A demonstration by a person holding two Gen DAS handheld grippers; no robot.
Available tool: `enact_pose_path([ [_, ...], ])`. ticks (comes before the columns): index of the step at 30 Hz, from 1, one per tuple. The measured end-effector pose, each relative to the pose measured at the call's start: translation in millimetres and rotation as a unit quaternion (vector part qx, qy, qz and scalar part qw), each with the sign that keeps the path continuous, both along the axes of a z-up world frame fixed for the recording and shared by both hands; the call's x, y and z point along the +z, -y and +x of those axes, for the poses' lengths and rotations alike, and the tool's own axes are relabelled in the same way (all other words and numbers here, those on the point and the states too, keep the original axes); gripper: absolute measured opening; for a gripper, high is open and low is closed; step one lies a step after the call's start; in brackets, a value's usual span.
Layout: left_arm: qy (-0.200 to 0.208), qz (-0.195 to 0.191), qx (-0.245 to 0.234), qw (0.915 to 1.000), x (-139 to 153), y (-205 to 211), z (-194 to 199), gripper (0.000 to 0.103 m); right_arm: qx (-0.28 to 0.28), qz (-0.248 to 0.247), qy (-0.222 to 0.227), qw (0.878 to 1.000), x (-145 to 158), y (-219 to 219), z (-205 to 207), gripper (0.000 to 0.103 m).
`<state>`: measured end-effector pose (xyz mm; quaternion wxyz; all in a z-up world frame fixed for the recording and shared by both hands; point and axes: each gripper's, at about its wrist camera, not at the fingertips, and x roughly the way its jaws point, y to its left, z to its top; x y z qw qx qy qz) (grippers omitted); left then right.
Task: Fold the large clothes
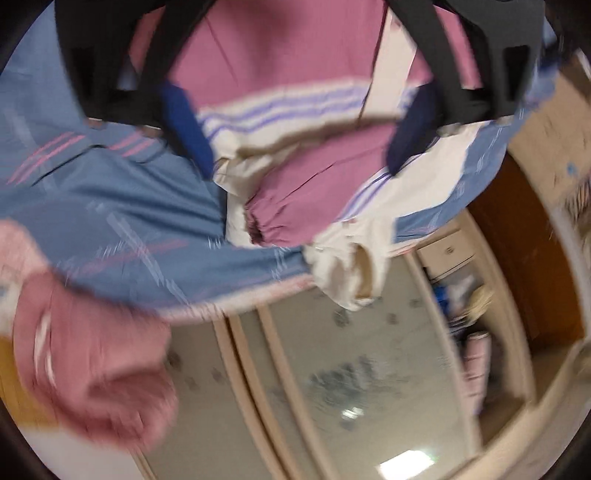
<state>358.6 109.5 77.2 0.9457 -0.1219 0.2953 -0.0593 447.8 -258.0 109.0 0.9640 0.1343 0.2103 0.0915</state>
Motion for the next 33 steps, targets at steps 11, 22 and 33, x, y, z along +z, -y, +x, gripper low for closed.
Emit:
enact_pose_path([
  [11,0.025,0.100,0.024,0.9944,16.5,18.0,-51.1,0.101,-0.007,-0.053,0.061,0.997,-10.0,-22.4,-161.8,0.102],
  [22,0.046,0.123,0.105,0.9858,50.8,13.5,-103.0,0.101,0.003,-0.121,0.058,0.991,-16.4,-27.4,-181.8,0.102],
  [33,0.051,0.117,0.070,0.9894,30.4,32.0,-107.9,0.101,-0.008,-0.121,0.053,0.991,-21.3,-14.4,-183.6,0.102],
])
